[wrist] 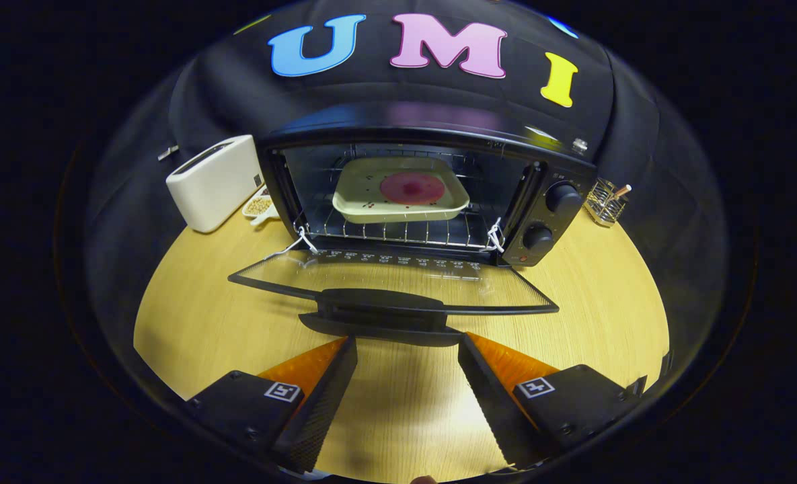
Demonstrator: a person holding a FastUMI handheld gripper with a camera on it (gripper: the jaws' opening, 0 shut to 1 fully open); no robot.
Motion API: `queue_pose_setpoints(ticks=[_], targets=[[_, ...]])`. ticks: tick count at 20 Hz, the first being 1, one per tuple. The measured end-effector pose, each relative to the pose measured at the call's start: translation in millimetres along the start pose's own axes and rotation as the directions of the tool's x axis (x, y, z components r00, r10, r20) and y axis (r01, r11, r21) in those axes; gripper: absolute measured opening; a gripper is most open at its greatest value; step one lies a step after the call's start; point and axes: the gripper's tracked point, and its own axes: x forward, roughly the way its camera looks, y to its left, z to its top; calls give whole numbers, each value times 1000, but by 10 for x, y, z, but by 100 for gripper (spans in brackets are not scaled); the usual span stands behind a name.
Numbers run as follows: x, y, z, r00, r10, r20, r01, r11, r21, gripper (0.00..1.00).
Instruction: Open the toaster oven, put the food inside, and close the toaster oven door.
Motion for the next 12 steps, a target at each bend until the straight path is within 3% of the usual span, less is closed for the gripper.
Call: queue_pose_setpoints(ticks=[12], targets=[[-154, -64, 783, 977, -28, 212, 25, 1000, 18, 99]])
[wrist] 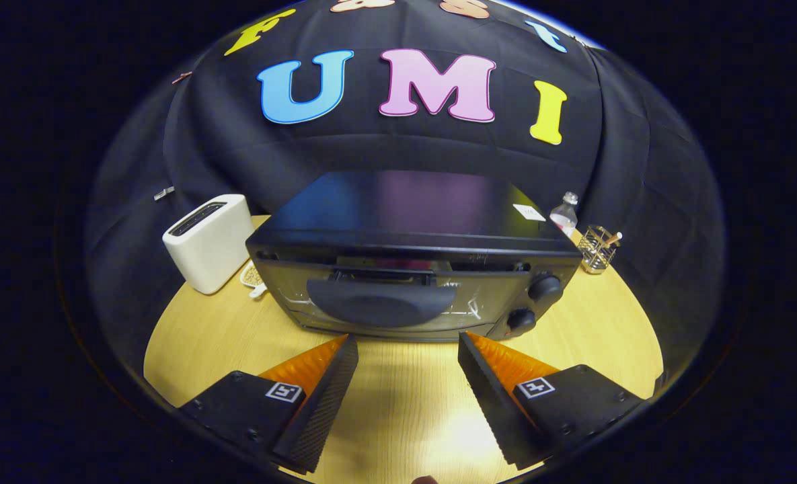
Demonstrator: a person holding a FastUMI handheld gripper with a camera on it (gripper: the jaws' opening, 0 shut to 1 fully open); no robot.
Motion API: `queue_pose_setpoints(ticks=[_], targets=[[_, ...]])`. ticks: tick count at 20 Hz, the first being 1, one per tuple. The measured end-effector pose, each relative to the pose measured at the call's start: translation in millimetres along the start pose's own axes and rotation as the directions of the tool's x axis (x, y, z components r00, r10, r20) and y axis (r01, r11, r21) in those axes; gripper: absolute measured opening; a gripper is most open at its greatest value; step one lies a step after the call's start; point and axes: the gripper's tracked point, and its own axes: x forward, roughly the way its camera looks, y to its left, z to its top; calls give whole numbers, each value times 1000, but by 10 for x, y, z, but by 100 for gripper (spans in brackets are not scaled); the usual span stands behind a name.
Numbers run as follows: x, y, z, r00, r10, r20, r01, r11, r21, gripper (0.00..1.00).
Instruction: Open the toaster oven, put the food inside, and close the toaster oven door.
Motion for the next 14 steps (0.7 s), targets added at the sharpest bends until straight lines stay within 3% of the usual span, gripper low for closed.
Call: queue_pose_setpoints(ticks=[4, 14], targets=[[-42, -26, 279, 998, 5, 65, -6, 1000, 5, 99], [-721, -171, 939, 971, 33, 237, -42, 999, 33, 99]])
